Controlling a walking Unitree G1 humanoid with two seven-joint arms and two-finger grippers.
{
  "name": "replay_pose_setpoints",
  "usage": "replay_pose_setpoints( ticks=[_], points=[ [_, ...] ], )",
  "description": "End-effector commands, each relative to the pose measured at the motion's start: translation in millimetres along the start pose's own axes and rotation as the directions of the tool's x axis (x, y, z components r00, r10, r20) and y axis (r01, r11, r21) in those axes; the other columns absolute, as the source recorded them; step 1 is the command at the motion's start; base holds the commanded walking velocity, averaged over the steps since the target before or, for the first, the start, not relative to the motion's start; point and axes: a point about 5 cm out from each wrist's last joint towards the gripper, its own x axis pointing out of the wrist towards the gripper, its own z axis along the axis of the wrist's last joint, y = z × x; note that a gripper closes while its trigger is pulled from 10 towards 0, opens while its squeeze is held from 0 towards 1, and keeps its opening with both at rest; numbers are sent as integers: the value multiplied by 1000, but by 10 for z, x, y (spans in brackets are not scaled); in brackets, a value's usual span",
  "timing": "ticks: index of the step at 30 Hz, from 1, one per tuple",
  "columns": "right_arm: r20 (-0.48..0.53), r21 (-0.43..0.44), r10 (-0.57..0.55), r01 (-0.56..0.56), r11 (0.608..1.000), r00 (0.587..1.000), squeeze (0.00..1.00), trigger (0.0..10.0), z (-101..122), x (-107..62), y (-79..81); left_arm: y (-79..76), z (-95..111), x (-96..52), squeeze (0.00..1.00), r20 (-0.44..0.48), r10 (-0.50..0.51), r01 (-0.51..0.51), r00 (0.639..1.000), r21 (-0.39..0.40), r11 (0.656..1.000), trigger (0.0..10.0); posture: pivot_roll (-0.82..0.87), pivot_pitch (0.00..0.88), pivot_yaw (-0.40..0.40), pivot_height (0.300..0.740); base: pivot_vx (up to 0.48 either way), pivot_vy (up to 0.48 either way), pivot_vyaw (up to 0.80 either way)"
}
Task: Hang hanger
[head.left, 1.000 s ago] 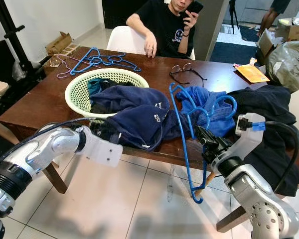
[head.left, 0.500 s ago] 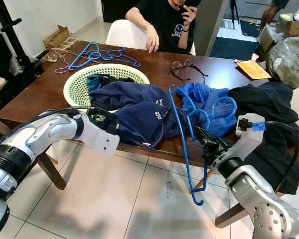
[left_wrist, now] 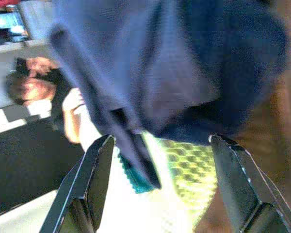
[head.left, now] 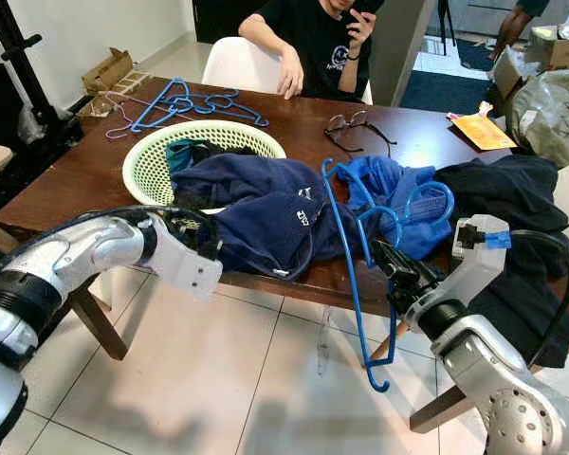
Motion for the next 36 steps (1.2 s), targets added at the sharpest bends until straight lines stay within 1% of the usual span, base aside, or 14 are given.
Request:
replay_pose_setpoints(
  ticks=[1,7,15,17,18,23,29,36],
  points=[
    [1,-3,-10,10,1000,1000,0,10000,16,-42,-12,-15,37,41,0,20,0,-1,1000,19,1000,10000,-42,151,-22,740,0,0,0],
    [0,-4,-10,10,1000,1000,0,10000,15,-50,-5,-31,41,60,0,26,-3,3,1000,18,1000,10000,-48,149,-19,740,0,0,0],
    [-1,-5,-13,13,1000,1000,0,10000,17,-74,8,-135,99,131,0,68,-10,10,998,6,1000,10000,-58,150,-13,740,0,0,0],
    [-1,-5,-13,13,1000,1000,0,10000,18,-78,9,-141,107,138,0,72,-9,8,997,6,1000,10000,-58,150,-13,740,0,0,0],
    [-1,-5,-13,13,1000,1000,0,10000,19,-81,10,-146,111,145,0,76,-6,5,997,9,1000,0,-58,150,-14,740,0,0,0],
    [-1,-5,-14,14,1000,1000,0,10000,20,-86,12,-149,111,150,0,79,-2,1,997,13,1000,0,-59,150,-13,740,0,0,0],
    [0,-6,-17,17,1000,1000,0,10000,28,-95,11,-120,145,173,0,106,31,-32,994,9,999,0,-66,158,-10,740,0,0,0],
    [0,-6,-19,19,1000,1000,0,10000,27,-94,11,-117,144,176,0,107,33,-34,994,10,999,0,-65,159,-9,740,0,0,0]
  ],
)
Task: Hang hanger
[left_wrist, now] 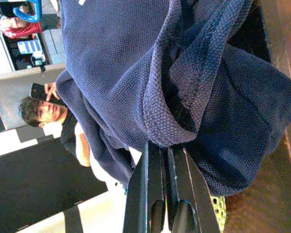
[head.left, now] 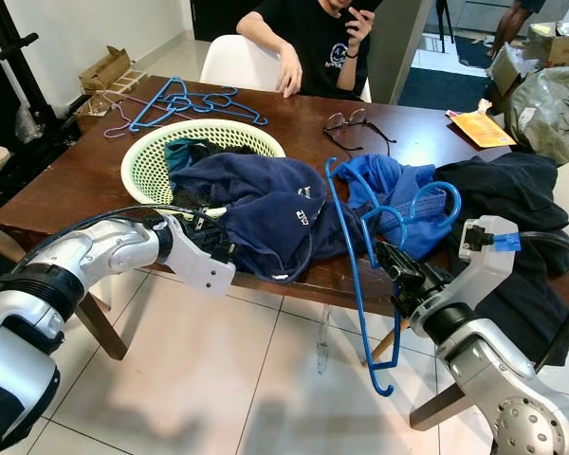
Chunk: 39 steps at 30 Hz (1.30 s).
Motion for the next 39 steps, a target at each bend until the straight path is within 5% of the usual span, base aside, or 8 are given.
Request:
replay_pose_setpoints(
  ticks=[1,5,11,14,15,17,21,39],
  points=[
    [-4,-1,-6,6,1000,1000,0,10000,6,-31,-9,32,7,20,0,11,-3,3,1000,16,1000,0,-64,158,-8,740,0,0,0],
    [-4,2,-7,7,1000,1000,0,10000,-1,-15,-10,232,58,35,0,52,96,-90,994,-110,990,0,-58,150,-6,740,0,0,0],
    [-1,9,-6,6,1000,1000,0,10000,-21,39,-21,955,300,-49,0,216,391,-206,895,-577,790,0,-39,125,-2,740,0,0,0],
    [11,22,-2,1,1000,1000,0,10000,-43,95,-22,1344,459,-218,0,301,503,-93,810,-782,616,3843,-15,91,13,740,0,0,0],
    [18,30,0,0,1000,1000,0,10000,-54,120,-22,1461,533,-286,0,321,547,-43,773,-834,549,10000,-3,74,20,740,0,0,0],
    [18,30,0,0,1000,1000,0,10000,-54,120,-22,1461,533,-286,0,321,547,-43,773,-834,549,10000,-3,74,20,740,0,0,0],
    [38,54,1,-3,999,999,0,10000,-76,175,-21,1677,745,-426,0,335,678,66,654,-918,391,10000,17,45,28,740,0,0,0],
    [99,85,-6,-2,996,995,0,10000,-76,295,-28,1042,967,-286,0,270,558,241,785,-962,126,10000,30,13,57,740,-404,0,0]
  ],
)
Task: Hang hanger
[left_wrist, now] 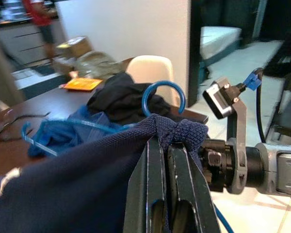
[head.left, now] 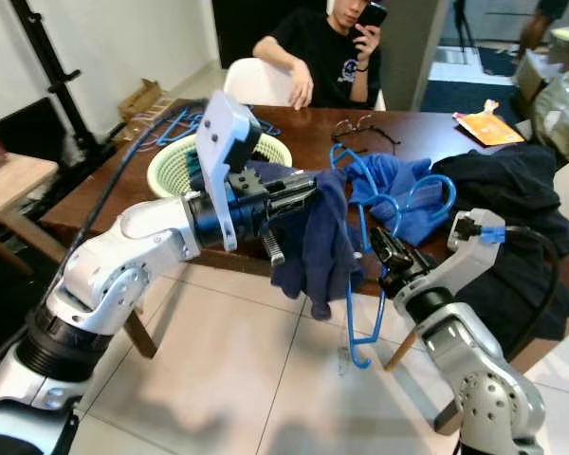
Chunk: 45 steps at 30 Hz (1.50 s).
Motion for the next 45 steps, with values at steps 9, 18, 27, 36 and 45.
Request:
replay_pose_setpoints(
  ticks=[9,18,27,36,45],
  points=[
    [-15,-24,-3,3,1000,1000,0,10000,-49,18,-5,-163,-14,79,0,28,-16,17,999,-57,998,10000,23,7,57,740,-448,0,-605],
    [-13,-18,-6,6,1000,1000,0,10000,-61,14,-29,-333,10,130,0,27,-120,120,992,-31,992,10000,17,2,54,740,0,0,-781],
    [-9,-12,-19,18,1000,1000,0,10000,-59,19,-51,-382,-75,-78,0,-117,-250,254,961,26,967,10000,11,6,58,740,0,0,-781],
    [-15,-36,-33,32,999,999,0,10000,-55,14,-76,48,-338,-400,0,-382,-33,140,924,256,956,10000,1,8,55,740,0,0,-781],
    [-43,-156,-30,23,988,999,0,10000,-22,54,-106,311,-467,-522,0,-337,195,-91,921,301,949,10000,-6,3,39,740,0,0,-778]
  ],
)
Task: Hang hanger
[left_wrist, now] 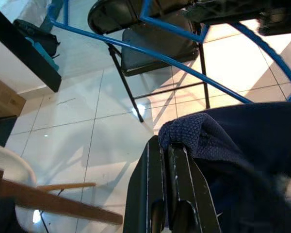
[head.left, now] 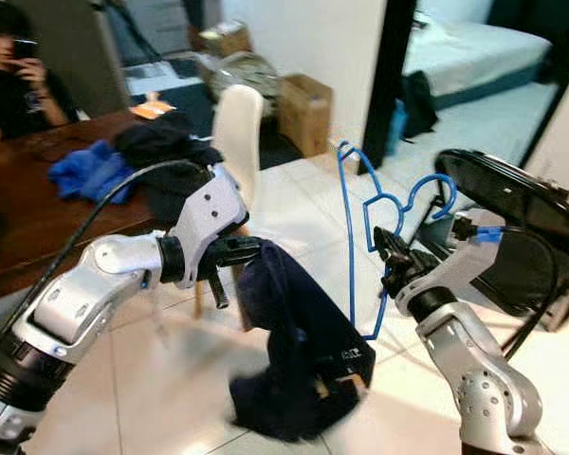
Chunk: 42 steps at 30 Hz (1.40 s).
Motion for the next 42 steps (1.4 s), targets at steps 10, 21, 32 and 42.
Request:
replay_pose_setpoints(
  ticks=[10,21,32,42],
  points=[
    [-57,-409,108,-122,904,992,0,10000,293,187,-97,163,27,-196,0,169,133,-123,977,-66,990,10000,-6,0,13,740,0,0,-779],
    [109,-61,160,-154,986,981,0,10000,670,347,-27,-102,-83,-28,0,82,-29,10,996,216,976,10000,-5,0,-4,740,0,0,-775],
    [-27,-376,69,-74,924,997,0,10000,616,243,-299,189,-225,-86,0,-6,102,-97,995,255,962,10000,-27,0,14,740,0,0,-776],
    [-101,-300,88,-115,947,991,0,10000,123,89,-14,-90,-297,192,0,113,323,-292,939,-230,928,10000,-51,0,32,740,0,0,-776]
  ],
)
